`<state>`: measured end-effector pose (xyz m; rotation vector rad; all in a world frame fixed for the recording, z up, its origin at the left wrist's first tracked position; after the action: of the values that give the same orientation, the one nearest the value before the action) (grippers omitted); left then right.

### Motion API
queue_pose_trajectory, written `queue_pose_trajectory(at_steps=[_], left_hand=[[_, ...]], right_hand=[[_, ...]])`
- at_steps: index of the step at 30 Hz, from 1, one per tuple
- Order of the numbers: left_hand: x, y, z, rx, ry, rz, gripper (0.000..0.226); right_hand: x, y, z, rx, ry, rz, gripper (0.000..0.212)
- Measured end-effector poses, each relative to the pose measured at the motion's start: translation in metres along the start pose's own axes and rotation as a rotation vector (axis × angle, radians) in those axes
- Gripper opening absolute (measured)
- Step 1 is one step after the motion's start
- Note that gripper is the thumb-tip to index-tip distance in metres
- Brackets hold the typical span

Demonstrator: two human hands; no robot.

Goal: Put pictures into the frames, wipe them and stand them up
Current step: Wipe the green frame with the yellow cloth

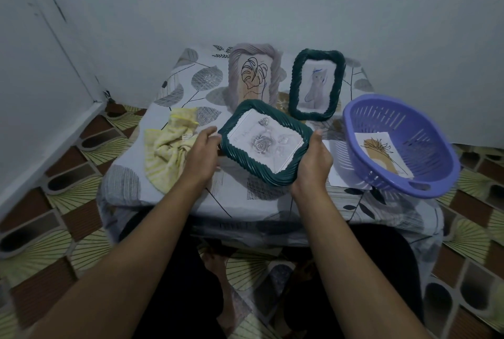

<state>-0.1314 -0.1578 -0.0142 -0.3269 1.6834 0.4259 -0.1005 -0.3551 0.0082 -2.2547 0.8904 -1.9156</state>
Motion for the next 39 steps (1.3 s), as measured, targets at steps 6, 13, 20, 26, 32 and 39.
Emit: queue_pose_trajectory(at_steps=[6,13,20,26,32,39], left_hand=[[-0.013,-0.013,-0.008,0.09,0.201,-0.436,0.014],[-0.025,-0.006,-0.003,0.011,0.121,-0.362,0.025],[-0.038,-0.013,-0.006,-0.114,0.03,-0.36,0.022],[-0.054,-0.018,-0.015,-0.078,-0.151,-0.236,0.017],[-0.06,-0.024,-0.023,0.036,-0.339,-0.016,0.016],[-0.047,-0.035,-0.028,-0.059,-0.386,0.411,0.044]], right_hand=[[0.004,0.013,0.014,-0.045,0.069,-0.127,0.021],[0.01,0.03,0.014,0.164,0.343,-0.764,0.03],[-0.003,0.019,-0.007,0.662,0.81,-1.197,0.057],[-0.003,0.015,-0.01,0.451,0.913,-1.102,0.045],[-0.01,0.015,-0.001,0.438,0.266,-0.593,0.034],[-0.023,0.014,-0.009,0.44,-0.139,-0.115,0.029]])
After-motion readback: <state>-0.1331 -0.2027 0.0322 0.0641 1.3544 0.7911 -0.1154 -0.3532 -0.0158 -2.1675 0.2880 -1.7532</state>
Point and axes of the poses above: each hand's wrist, its own z-axis towards the middle knuckle, its own y-axis out of the back of the hand, x = y × z, the point moved 2 cm from there along z, towards the middle knuckle, and after that the axes turned 3 degrees about -x, right-handed, at the moved point
